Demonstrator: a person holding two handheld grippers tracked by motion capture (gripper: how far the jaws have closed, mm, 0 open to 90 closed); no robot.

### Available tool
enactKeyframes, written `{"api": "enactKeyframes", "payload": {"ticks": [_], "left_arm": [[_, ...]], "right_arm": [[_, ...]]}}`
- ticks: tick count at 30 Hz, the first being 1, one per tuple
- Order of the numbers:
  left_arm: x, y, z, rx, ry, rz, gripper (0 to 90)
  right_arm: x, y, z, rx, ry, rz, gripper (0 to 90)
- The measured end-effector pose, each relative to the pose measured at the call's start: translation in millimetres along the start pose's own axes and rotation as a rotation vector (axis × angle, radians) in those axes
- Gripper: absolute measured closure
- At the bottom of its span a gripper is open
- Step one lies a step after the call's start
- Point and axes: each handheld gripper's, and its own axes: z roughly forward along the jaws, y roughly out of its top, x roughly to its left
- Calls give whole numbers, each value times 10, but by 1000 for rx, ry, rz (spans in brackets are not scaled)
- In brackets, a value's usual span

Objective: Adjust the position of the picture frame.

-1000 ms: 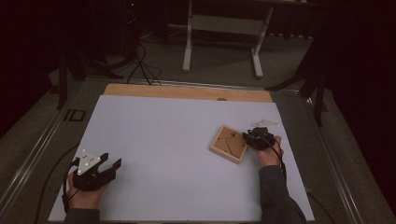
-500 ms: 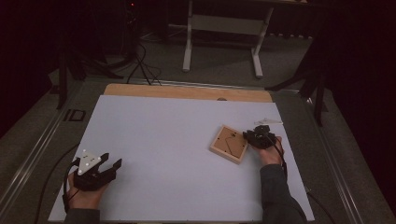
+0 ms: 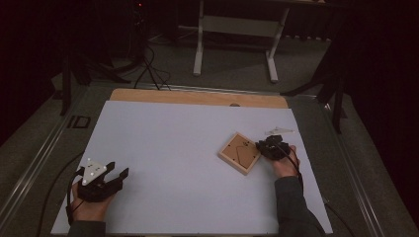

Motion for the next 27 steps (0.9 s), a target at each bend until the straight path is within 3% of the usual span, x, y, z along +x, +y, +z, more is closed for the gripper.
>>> {"api": "enactKeyframes", "payload": {"ticks": [18, 27], "left_arm": [[-8, 2, 2, 1, 0, 2, 453], [-13, 6, -2, 0, -1, 6, 453]], "right_arm": [[233, -93, -113, 12, -5, -33, 811], [396, -130, -176, 26, 56, -27, 815]]}}
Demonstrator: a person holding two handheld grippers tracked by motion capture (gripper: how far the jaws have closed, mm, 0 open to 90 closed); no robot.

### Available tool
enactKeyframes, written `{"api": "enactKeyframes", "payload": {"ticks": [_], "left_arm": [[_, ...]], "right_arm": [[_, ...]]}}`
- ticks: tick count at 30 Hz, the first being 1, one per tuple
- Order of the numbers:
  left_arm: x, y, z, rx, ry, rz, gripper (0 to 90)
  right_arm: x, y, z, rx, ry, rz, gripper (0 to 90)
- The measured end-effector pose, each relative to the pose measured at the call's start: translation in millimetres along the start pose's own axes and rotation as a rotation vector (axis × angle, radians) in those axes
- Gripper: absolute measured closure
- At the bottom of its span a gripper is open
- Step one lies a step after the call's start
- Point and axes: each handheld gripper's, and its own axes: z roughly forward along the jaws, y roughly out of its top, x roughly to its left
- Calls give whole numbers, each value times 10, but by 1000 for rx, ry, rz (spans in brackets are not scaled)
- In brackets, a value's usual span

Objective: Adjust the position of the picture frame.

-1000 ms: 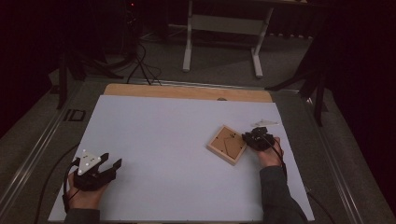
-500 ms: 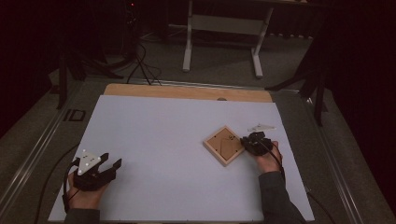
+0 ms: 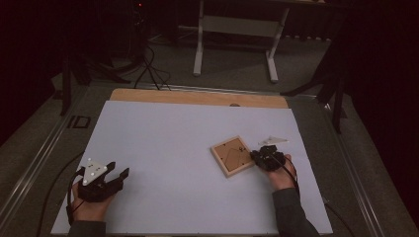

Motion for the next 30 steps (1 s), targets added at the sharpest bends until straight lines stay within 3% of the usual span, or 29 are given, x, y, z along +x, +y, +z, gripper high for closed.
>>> {"api": "enactKeyframes", "payload": {"ticks": [4, 15, 20, 30], "left_arm": [[-4, 3, -1, -4, -1, -2, 453], [-107, 42, 41, -6, -24, 14, 454], [-267, 113, 134, -11, -64, 43, 455], [-470, 181, 207, -38, -139, 48, 497]], "right_arm": [[79, -4, -6, 2, 29, 2, 812], [325, -9, 3, -9, 35, -16, 810], [535, 17, 34, -16, 55, -40, 809], [700, 64, 93, -27, 73, -52, 809]]}}
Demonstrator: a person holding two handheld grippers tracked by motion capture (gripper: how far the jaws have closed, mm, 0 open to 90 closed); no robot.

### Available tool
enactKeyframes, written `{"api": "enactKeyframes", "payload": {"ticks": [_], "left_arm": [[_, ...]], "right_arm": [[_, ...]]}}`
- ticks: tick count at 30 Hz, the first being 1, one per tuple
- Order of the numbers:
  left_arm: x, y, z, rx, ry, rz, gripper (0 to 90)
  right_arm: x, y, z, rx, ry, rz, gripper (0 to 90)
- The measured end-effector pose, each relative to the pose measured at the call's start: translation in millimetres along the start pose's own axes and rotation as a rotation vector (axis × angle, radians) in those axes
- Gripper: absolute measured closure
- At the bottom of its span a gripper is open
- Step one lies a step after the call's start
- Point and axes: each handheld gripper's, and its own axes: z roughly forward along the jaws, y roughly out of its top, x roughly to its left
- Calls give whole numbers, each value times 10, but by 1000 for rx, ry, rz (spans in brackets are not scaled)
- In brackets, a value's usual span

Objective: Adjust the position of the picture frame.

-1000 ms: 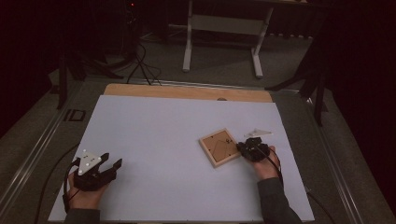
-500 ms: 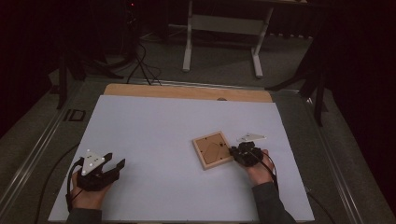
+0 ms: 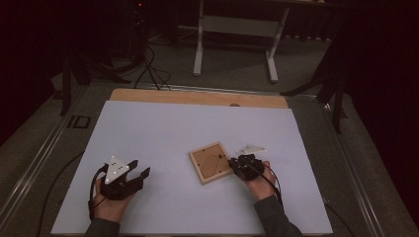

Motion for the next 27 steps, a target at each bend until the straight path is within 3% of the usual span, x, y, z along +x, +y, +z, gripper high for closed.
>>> {"api": "enactKeyframes", "payload": {"ticks": [4, 10, 18, 22, 27], "left_arm": [[-106, 35, 65, -7, -43, 8, 548], [-313, 75, 202, 10, -114, 68, 584], [-596, 102, 391, 32, -224, 98, 651], [-770, 88, 497, 60, -265, 130, 692], [-953, 71, 607, 89, -310, 169, 775]], "right_arm": [[44, 17, 23, -3, 7, 1, 810], [98, 48, 62, -7, 14, -1, 810], [91, 72, 77, -19, 28, -10, 805], [93, 94, 21, -67, 40, -36, 812], [102, 97, 10, -67, 32, -74, 893]]}}
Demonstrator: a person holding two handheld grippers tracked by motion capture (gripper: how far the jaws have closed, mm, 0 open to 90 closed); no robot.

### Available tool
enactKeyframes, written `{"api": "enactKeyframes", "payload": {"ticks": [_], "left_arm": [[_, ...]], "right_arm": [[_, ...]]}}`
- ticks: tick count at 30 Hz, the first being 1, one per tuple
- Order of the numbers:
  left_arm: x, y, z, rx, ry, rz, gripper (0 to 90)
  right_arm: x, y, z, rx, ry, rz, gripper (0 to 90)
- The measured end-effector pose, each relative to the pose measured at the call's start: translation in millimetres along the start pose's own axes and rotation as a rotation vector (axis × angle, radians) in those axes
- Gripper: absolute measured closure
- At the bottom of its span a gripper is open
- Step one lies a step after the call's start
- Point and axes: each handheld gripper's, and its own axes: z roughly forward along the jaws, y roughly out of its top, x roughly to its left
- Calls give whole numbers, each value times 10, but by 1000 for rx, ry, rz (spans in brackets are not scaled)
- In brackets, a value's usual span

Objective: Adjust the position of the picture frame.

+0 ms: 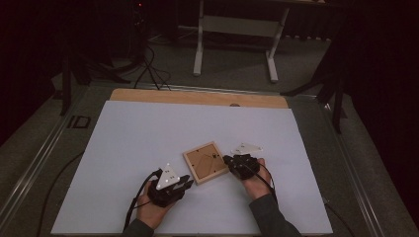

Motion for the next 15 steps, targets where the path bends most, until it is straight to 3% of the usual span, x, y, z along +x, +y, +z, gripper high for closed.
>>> {"api": "enactKeyframes", "payload": {"ticks": [7, 15], "left_arm": [[-93, 2, 153, 35, -39, 44, 895], [-116, -7, 259, 73, -23, 69, 897]], "right_arm": [[15, -6, 13, 9, 9, -20, 896], [-52, -41, 10, 20, -21, 8, 896]]}}
